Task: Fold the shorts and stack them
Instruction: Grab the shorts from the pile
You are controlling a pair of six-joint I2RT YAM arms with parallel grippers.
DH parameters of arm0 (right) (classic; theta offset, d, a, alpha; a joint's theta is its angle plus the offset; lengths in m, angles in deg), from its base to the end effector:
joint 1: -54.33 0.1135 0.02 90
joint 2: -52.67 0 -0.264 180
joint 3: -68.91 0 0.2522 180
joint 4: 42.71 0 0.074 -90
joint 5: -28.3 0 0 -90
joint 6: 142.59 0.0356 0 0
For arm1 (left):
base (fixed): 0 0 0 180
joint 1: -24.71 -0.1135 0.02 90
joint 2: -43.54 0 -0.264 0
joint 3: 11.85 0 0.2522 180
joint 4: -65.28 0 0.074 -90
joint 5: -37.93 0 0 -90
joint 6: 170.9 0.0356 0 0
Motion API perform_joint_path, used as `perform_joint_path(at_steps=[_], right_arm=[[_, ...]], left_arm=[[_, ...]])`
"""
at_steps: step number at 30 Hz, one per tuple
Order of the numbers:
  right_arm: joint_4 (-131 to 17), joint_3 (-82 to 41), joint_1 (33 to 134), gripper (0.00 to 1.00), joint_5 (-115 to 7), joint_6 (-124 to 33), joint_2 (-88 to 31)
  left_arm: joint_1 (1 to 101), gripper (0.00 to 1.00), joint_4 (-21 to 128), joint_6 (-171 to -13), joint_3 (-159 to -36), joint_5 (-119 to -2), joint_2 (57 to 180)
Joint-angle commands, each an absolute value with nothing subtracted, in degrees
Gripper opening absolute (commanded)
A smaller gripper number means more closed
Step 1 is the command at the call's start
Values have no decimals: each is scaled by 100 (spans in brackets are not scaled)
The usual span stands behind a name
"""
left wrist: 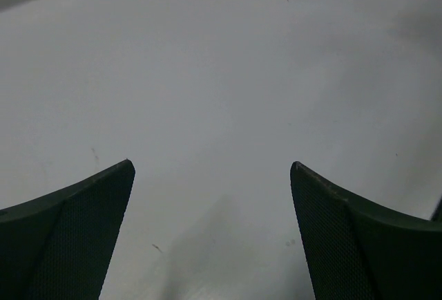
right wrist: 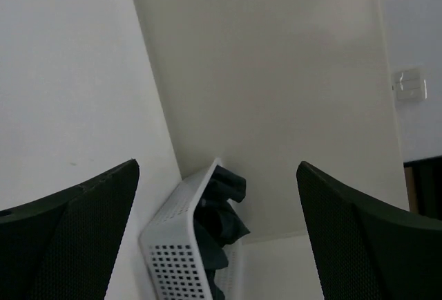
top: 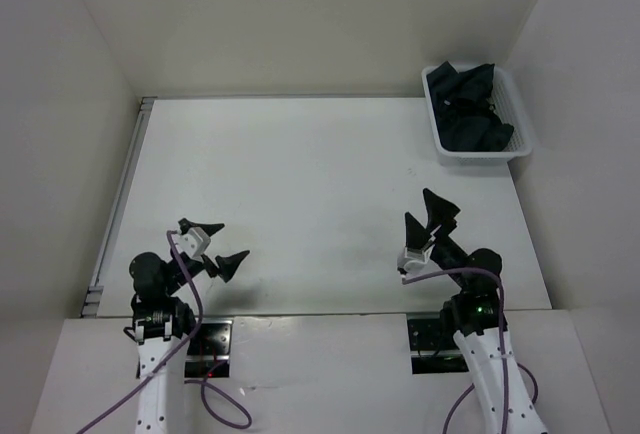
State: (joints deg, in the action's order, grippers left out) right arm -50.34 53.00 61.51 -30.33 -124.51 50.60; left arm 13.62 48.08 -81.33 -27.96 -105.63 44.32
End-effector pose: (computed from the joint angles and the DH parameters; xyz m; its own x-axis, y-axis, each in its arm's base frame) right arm 0.1017 0.0315 0.1947 0.6229 -0.7396 -0.2550 -0.0904 0.2557 -0.9625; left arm 0.0981 -0.0100 0.1807 -0.0371 -0.0118 -0.9992 0.6745 0.7375 -0.0338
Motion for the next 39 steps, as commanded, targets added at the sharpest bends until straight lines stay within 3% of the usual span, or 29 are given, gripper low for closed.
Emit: perform_joint_path(at_steps=[1,3,4,7,9,10,13,16,18,19,26,36,37,39], right_arm=[[-3317,4345,6198,99,-2802,-13021,3834],[-3450,3376,6198,99,-3363,-12269,2558],[-3511,2126,6250,99,-4228,-10854,1054],[-4371,-329,6111,99,-5919,-8692,-1082],[-5445,-1047,5944,99,-5943,-8537,-2306],[-5845,-1851,5865,99,-5942,-8407,-2666],[-7171,-3748,5347,99,-5994,-7118,-4406],[-8025,-5411,4766,90,-6056,-5544,-5945],[-7959,-5699,4608,90,-6308,-5190,-6490],[-7828,-5700,4607,97,-6485,-5189,-6623],[-7774,-6306,4203,99,-7636,-4803,-7636],[-8064,-5191,4027,99,-6646,-4644,-7750],[-8116,-5190,4027,94,-6584,-4644,-7750],[-8117,-5120,4027,72,-6505,-4644,-7698]], left_arm=[[1460,100,6611,-8090,-3234,-10175,4792],[1540,100,6253,-8090,-3779,-9998,5774],[1714,100,6068,-8090,-4435,-9867,6222],[2362,100,5172,-8090,-5773,-8958,8347],[2812,100,4574,-8090,-7436,-8034,10148],[3127,100,4328,-8090,-8039,-6976,10755],[3350,100,2940,-8090,-10180,-6378,13223],[3499,100,2814,-8090,-10777,-6375,13783],[3561,100,2998,-8090,-10901,-6631,13916],[3648,100,2998,-8090,-10997,-6631,14091],[3754,100,2814,-8090,-11841,-6737,14848],[4106,100,2700,-8090,-11789,-6614,14962],[4106,100,2700,-8090,-11789,-6614,14962],[4106,100,2700,-8090,-11789,-6552,14962]])
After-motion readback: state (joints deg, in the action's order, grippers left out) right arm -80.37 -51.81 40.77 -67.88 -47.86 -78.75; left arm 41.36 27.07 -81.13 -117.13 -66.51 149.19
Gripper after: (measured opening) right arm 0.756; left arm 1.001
